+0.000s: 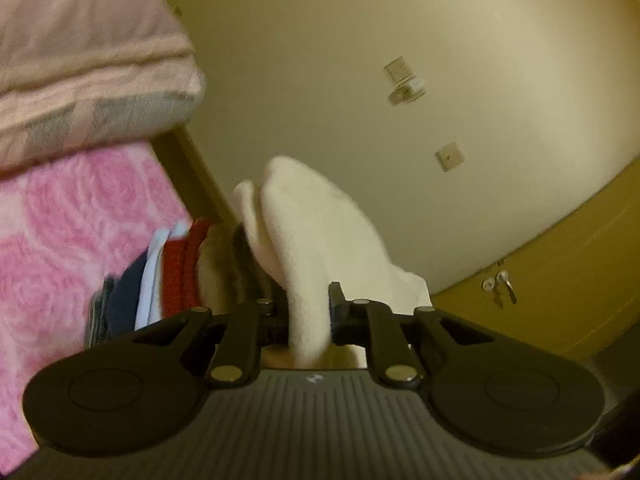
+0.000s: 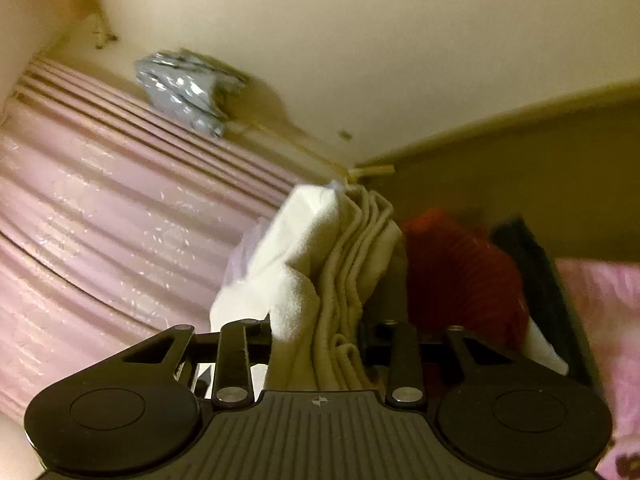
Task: Fold clothes
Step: 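Lower the shirt onto the clothes stack with both tools and open them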
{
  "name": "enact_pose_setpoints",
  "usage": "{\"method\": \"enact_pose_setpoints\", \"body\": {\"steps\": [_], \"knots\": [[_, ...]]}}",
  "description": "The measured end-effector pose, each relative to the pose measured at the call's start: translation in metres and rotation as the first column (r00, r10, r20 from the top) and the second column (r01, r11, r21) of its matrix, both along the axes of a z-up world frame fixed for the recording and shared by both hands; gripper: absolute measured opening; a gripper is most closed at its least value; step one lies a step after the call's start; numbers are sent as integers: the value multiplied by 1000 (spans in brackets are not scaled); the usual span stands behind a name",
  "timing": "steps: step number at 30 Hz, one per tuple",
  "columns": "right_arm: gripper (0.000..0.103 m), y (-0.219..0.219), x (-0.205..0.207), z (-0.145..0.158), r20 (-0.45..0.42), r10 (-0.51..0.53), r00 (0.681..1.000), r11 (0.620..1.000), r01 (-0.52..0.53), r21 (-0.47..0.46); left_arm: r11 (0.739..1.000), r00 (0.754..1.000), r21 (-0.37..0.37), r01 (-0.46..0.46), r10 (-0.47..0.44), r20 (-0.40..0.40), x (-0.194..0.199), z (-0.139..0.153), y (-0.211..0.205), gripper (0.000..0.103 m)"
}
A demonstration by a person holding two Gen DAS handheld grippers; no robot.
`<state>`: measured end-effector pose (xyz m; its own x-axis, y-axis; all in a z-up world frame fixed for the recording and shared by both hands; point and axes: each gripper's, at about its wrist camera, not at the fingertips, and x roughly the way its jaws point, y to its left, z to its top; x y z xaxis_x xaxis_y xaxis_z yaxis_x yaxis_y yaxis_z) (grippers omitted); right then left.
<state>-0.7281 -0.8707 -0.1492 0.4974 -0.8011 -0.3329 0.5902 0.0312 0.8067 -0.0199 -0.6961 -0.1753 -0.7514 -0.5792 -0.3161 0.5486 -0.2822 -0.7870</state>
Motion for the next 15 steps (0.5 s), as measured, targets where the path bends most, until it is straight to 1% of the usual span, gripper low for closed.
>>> {"method": "enact_pose_setpoints", "body": {"steps": [1,2,4,5,6,7,8,9,12,15], "knots": [[33,1,2,3,-16,-4,1000,1000,4,-15,999,1000,-33,2,-2,7,0,6,2,11],[33,0,3,1,-26,-2,1000,1000,2,1,999,1000,-39,2,-1,14,1,8,2,11],[34,-2,6,-3,-47,2,999,999,-1,33,1000,999,-1,0,0,42,1,3,-2,12],[34,-4,7,-5,-57,5,998,999,-2,49,1000,997,14,6,-7,72,0,-1,-3,15],[41,-5,8,-7,-67,7,998,998,-3,65,1000,996,31,-2,-1,84,1,-4,-4,17],[46,-5,9,-8,-77,3,997,997,3,80,998,997,52,-19,14,81,3,-5,-4,25],[59,-3,8,-7,-86,-20,996,995,28,91,997,997,74,-35,30,78,6,-7,-4,30],[63,-1,8,-4,-100,-39,994,994,49,98,995,996,87,-51,44,79,9,-5,-2,30],[63,7,7,16,-198,-72,978,992,91,87,992,988,75,-103,93,123,23,10,9,29],[63,17,9,42,-320,-115,940,988,141,58,985,969,47,-168,156,189,35,32,21,27]]}}
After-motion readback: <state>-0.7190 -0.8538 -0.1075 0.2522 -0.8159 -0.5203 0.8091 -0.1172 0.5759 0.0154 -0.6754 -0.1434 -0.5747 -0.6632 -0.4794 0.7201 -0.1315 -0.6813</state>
